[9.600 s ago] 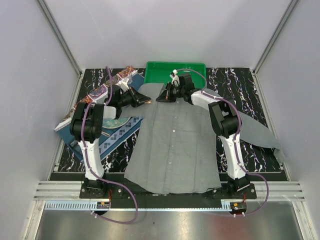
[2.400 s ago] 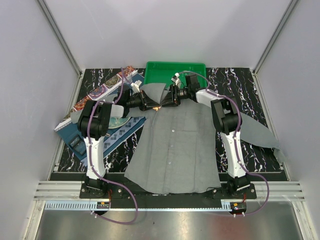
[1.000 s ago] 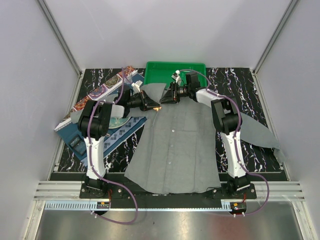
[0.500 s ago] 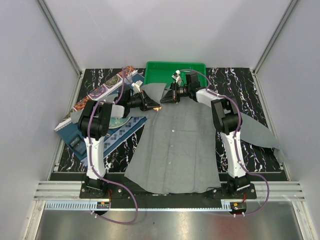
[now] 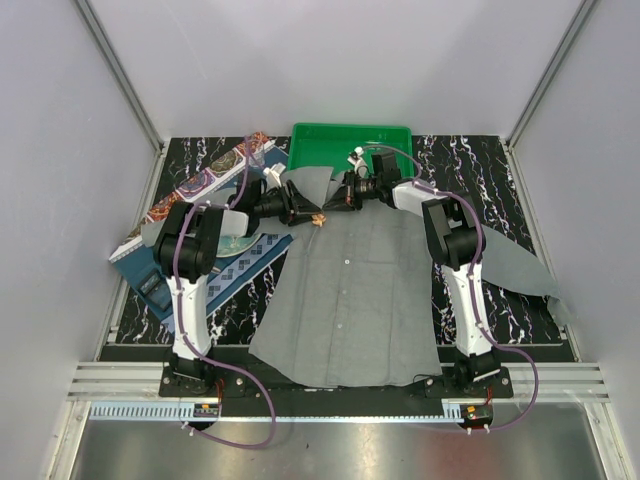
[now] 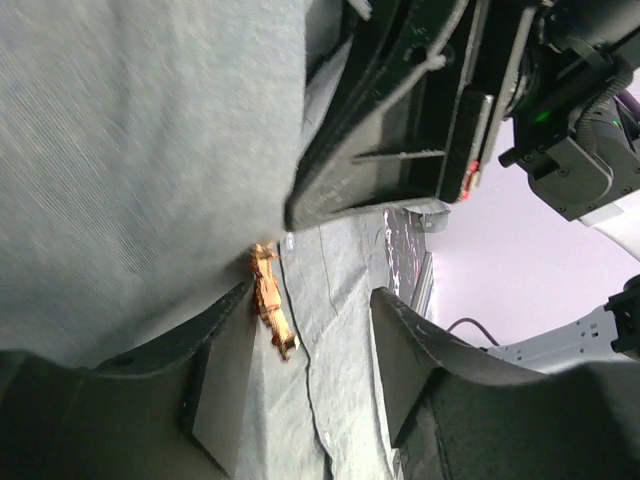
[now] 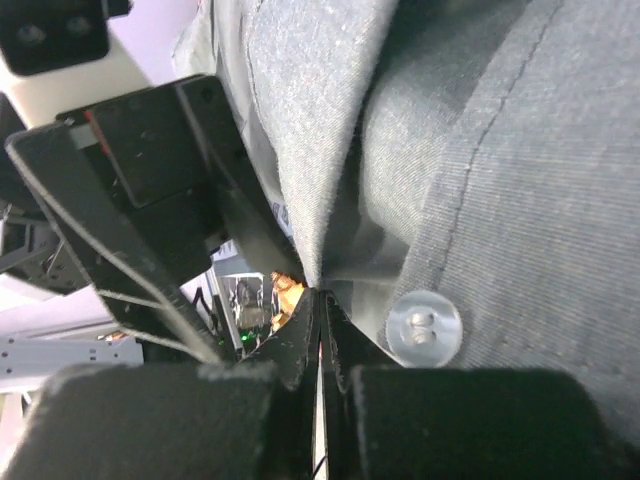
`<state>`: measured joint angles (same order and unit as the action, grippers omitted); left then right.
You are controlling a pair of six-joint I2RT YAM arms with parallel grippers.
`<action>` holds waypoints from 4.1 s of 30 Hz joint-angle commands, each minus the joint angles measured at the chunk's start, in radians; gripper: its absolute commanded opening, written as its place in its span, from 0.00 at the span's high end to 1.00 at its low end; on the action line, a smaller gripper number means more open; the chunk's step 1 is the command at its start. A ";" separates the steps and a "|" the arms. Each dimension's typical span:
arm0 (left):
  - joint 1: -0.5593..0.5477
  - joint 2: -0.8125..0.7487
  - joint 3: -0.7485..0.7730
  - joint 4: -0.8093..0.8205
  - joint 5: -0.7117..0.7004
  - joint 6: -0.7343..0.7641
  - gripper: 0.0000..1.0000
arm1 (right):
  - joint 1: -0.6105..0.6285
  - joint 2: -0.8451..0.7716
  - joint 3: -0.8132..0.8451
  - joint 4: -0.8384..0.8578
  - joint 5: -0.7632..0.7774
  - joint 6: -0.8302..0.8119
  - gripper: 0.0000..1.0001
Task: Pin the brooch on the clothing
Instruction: Position the brooch on the flattened clothing, then pin the brooch onto the flattened clothing.
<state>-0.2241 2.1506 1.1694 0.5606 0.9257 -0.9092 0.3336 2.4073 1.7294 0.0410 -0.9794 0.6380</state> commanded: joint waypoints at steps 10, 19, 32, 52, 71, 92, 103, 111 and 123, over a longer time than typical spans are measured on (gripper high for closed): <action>0.042 -0.184 -0.198 0.108 -0.091 0.012 0.37 | -0.002 -0.131 -0.111 0.105 0.183 0.215 1.00; 0.029 -0.225 -0.300 0.162 -0.208 0.021 0.51 | -0.002 -0.129 -0.166 0.148 0.219 0.363 1.00; -0.004 -0.132 -0.307 0.383 -0.269 -0.155 0.58 | -0.002 -0.116 -0.281 0.329 0.225 0.604 1.00; -0.012 -0.064 -0.290 0.489 -0.294 -0.209 0.62 | -0.002 -0.091 -0.332 0.433 0.211 0.712 1.00; -0.015 -0.031 -0.217 0.559 -0.277 -0.229 0.62 | -0.004 -0.076 -0.340 0.465 0.211 0.741 1.00; -0.020 -0.017 -0.114 0.360 -0.249 -0.111 1.00 | -0.001 -0.180 -0.246 0.120 0.320 0.292 1.00; -0.063 -0.003 -0.076 0.242 -0.251 -0.040 1.00 | 0.008 -0.249 -0.241 0.007 0.410 0.158 1.00; -0.070 0.011 -0.070 0.184 -0.257 -0.013 1.00 | 0.048 -0.290 -0.214 -0.085 0.455 0.023 1.00; -0.035 0.026 -0.066 0.130 -0.197 0.027 1.00 | 0.102 -0.209 -0.093 -0.174 0.472 -0.060 0.99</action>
<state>-0.2680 2.1559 1.0729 0.7029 0.7078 -0.9283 0.4038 2.1906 1.5677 -0.1123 -0.4873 0.6197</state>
